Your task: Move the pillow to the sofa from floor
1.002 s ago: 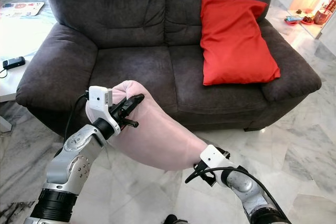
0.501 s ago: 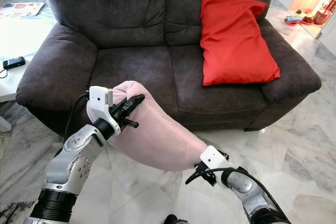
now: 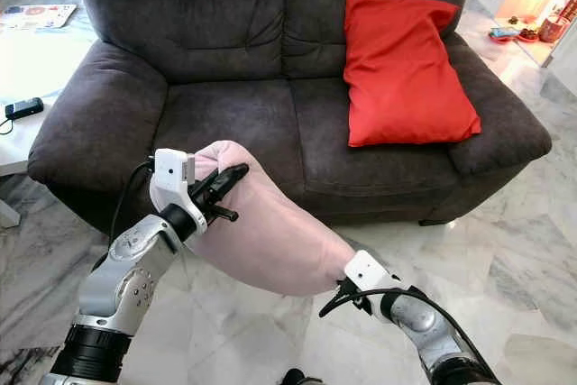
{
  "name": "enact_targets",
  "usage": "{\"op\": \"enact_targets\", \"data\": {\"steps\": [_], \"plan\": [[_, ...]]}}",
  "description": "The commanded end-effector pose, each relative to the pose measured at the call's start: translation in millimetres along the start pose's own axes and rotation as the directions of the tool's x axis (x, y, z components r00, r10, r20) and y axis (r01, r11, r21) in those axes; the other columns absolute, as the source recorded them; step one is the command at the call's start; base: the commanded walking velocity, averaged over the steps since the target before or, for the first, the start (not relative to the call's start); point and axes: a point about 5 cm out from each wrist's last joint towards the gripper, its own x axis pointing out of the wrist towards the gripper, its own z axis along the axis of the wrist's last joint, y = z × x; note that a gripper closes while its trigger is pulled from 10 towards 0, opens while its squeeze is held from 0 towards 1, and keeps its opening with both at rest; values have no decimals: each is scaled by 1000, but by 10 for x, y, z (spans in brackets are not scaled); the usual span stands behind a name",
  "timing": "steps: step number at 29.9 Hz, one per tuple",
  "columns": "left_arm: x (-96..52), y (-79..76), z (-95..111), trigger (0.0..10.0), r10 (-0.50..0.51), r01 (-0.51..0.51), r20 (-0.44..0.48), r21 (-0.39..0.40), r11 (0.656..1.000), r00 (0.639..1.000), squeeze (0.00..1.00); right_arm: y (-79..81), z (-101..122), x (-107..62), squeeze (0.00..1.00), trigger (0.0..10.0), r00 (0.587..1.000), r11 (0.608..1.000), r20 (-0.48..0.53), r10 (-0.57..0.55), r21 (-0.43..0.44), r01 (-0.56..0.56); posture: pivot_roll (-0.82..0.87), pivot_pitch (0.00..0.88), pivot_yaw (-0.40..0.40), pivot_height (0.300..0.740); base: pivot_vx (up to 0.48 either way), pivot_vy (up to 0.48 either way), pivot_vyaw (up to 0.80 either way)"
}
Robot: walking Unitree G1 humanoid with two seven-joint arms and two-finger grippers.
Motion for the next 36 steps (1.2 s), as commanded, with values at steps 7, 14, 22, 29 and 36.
{"op": "enact_targets", "data": {"steps": [7, 14, 22, 29, 36], "plan": [[4, -87, 23, 10000, -55, 54, 7, 86, 995, 998, 0, -80, 121, -16, 0, 0, 997, 1000, 73, -22, 11, 22, -26, 122, -40, 740, 0, 0, 0], [-40, 65, -101, 10000, 60, -52, -45, 162, 985, 997, 0, -192, 290, -30, 0, 0, 979, 992, 173, -106, 90, 91, -24, 120, -42, 740, 0, 0, 0], [-162, 345, -126, 10000, 291, -282, -9, 221, 934, 957, 0, -438, 602, -202, 0, 10000, 847, 882, 351, -399, 401, 249, -34, 114, -43, 740, 0, 0, 0], [-225, 303, -156, 10000, 327, -330, 51, 205, 921, 944, 0, -407, 765, -332, 0, 10000, 765, 814, 396, -509, 512, 276, -36, 87, -49, 740, 0, 0, 0], [-251, 282, -125, 10000, 345, -363, 117, 206, 909, 931, 0, -413, 971, -422, 0, 10000, 670, 736, 412, -618, 603, 308, -35, 35, -43, 740, 0, 0, 0]]}}
